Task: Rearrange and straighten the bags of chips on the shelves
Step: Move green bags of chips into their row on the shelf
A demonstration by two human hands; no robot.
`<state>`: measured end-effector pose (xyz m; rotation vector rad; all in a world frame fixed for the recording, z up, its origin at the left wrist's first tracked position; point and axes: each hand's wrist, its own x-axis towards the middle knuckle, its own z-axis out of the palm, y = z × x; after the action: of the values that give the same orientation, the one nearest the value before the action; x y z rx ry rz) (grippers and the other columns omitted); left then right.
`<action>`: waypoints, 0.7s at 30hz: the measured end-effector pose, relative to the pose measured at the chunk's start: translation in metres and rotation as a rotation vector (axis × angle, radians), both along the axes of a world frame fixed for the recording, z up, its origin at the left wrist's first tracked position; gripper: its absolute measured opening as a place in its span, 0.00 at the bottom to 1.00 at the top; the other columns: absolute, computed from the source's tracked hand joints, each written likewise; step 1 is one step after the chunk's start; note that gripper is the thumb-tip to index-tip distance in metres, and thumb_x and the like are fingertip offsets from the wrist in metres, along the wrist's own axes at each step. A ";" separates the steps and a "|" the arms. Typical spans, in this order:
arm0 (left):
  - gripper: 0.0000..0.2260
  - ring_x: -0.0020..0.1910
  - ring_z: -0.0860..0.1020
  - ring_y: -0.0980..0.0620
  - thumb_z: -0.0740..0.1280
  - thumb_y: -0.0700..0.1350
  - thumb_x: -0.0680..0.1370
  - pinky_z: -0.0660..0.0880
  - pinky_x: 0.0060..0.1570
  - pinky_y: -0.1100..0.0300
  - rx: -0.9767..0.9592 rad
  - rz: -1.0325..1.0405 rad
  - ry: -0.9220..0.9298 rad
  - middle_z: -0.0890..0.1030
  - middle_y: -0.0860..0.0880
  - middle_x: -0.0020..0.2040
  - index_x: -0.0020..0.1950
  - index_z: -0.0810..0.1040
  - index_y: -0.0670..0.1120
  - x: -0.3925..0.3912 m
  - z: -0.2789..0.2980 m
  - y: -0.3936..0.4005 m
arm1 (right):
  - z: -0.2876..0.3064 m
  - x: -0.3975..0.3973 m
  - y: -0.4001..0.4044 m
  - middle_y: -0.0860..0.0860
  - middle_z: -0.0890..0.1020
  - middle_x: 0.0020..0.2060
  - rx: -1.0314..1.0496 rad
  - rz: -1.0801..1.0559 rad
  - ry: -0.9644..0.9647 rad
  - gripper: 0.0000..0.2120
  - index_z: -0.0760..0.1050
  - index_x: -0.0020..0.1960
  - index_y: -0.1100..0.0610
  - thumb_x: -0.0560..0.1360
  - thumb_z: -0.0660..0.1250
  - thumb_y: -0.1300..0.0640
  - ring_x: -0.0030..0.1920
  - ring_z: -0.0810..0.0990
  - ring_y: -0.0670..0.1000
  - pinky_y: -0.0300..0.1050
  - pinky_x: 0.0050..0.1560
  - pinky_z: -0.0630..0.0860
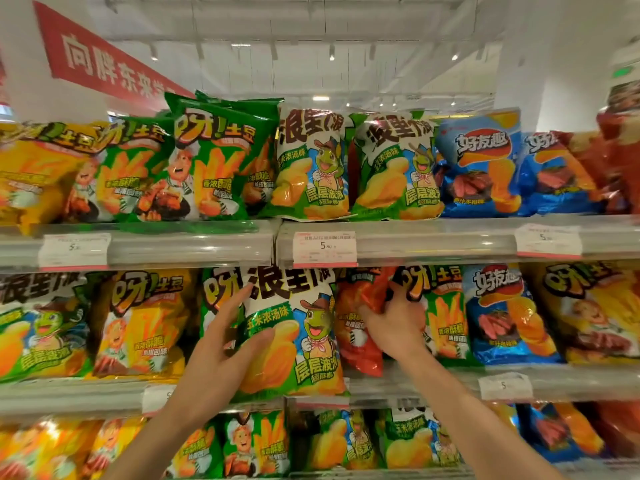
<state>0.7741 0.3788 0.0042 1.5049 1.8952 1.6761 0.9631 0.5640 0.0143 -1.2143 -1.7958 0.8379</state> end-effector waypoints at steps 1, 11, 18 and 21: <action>0.29 0.72 0.64 0.59 0.69 0.59 0.73 0.71 0.60 0.59 0.002 -0.004 0.000 0.63 0.65 0.75 0.70 0.62 0.75 -0.001 0.000 -0.001 | 0.003 0.003 0.002 0.47 0.79 0.45 0.026 -0.003 -0.010 0.25 0.66 0.67 0.53 0.75 0.71 0.47 0.42 0.78 0.47 0.40 0.45 0.73; 0.29 0.75 0.60 0.59 0.68 0.60 0.75 0.69 0.63 0.54 -0.022 -0.012 0.071 0.61 0.67 0.75 0.72 0.58 0.74 0.004 0.000 0.014 | 0.028 0.091 0.010 0.48 0.76 0.56 0.051 0.045 0.065 0.26 0.67 0.73 0.49 0.78 0.68 0.47 0.51 0.76 0.48 0.45 0.47 0.71; 0.30 0.73 0.63 0.58 0.67 0.55 0.79 0.66 0.72 0.48 -0.029 -0.015 0.061 0.64 0.61 0.75 0.77 0.56 0.65 0.023 -0.002 0.052 | 0.024 0.154 0.011 0.44 0.81 0.53 0.009 0.018 0.053 0.21 0.72 0.67 0.39 0.75 0.70 0.45 0.49 0.83 0.50 0.53 0.55 0.80; 0.30 0.72 0.67 0.56 0.67 0.52 0.80 0.67 0.71 0.51 -0.040 -0.063 0.049 0.67 0.60 0.73 0.78 0.56 0.63 0.031 -0.003 0.072 | 0.015 0.171 0.008 0.41 0.79 0.55 0.005 0.034 0.086 0.20 0.73 0.66 0.40 0.75 0.71 0.47 0.52 0.79 0.41 0.46 0.56 0.77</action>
<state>0.8054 0.4506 0.0010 1.5866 1.8738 1.5789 1.1344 0.5718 0.0295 -1.1307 -1.7519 0.8915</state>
